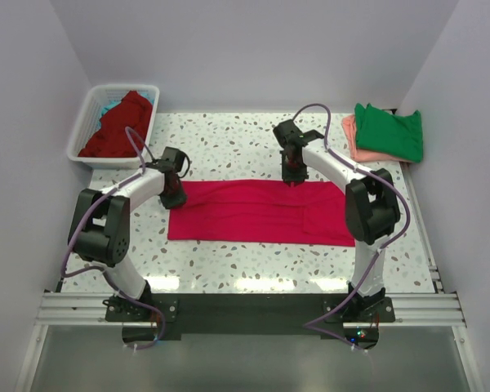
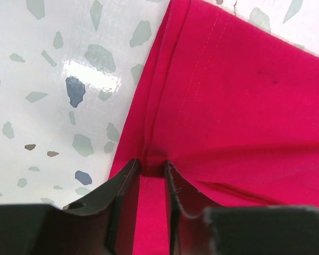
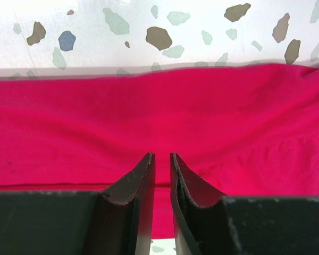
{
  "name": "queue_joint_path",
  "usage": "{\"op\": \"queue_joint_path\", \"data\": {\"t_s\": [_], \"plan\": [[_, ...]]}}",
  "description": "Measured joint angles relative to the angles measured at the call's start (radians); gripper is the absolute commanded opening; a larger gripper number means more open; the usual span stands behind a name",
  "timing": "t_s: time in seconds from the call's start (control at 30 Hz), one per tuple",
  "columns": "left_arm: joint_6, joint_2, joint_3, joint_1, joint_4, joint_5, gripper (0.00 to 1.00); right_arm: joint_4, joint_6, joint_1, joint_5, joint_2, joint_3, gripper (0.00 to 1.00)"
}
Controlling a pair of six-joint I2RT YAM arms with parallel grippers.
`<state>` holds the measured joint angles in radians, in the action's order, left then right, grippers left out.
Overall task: Fold and stack the t-shirts
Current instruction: Fold the tshirt
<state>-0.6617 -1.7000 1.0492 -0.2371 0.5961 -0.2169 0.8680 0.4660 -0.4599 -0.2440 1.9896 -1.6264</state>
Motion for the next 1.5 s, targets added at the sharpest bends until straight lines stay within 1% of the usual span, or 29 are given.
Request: {"op": "queue_joint_path", "data": {"t_s": [0.03, 0.07, 0.2, 0.33, 0.37, 0.43, 0.47, 0.5, 0.97, 1.3, 1.43, 1.5], "plan": [[-0.001, -0.004, 0.0, 0.0, -0.004, -0.001, 0.24, 0.001, 0.0, 0.0, 0.0, 0.0, 0.0, 0.21], [-0.001, -0.006, 0.0, 0.0, -0.006, -0.002, 0.2, 0.002, -0.002, 0.0, 0.0, 0.0, 0.0, 0.2], [-0.002, -0.009, 0.0, 0.0, -0.008, -0.018, 0.15, 0.003, -0.003, 0.0, -0.001, 0.0, 0.0, 0.2], [-0.007, -0.009, 0.0, 0.0, -0.007, -0.036, 0.17, 0.002, -0.003, 0.0, 0.0, 0.0, 0.005, 0.19], [-0.008, -0.009, 0.0, 0.0, -0.006, -0.042, 0.2, 0.003, -0.003, 0.0, 0.0, 0.0, 0.009, 0.19], [-0.008, -0.009, 0.0, 0.0, -0.004, -0.053, 0.23, 0.003, -0.003, 0.0, 0.0, 0.0, 0.018, 0.19], [-0.008, -0.009, 0.001, 0.0, -0.002, -0.059, 0.27, 0.003, -0.003, 0.0, 0.0, 0.0, 0.022, 0.19], [-0.008, -0.009, 0.002, 0.0, 0.001, -0.064, 0.27, 0.003, -0.003, 0.0, 0.0, 0.0, 0.024, 0.19], [-0.008, -0.008, 0.004, 0.0, -0.008, -0.077, 0.26, 0.002, -0.003, 0.0, 0.0, -0.001, 0.048, 0.18], [-0.008, 0.011, -0.015, 0.0, -0.057, -0.039, 0.27, 0.002, -0.003, 0.0, 0.0, -0.001, 0.049, 0.18], [-0.008, 0.011, -0.015, 0.0, -0.061, -0.021, 0.24, 0.002, -0.003, 0.0, 0.0, -0.001, 0.051, 0.18], [-0.008, 0.011, -0.015, 0.0, -0.062, -0.019, 0.2, 0.002, -0.003, 0.0, 0.0, -0.001, 0.053, 0.18]]}}
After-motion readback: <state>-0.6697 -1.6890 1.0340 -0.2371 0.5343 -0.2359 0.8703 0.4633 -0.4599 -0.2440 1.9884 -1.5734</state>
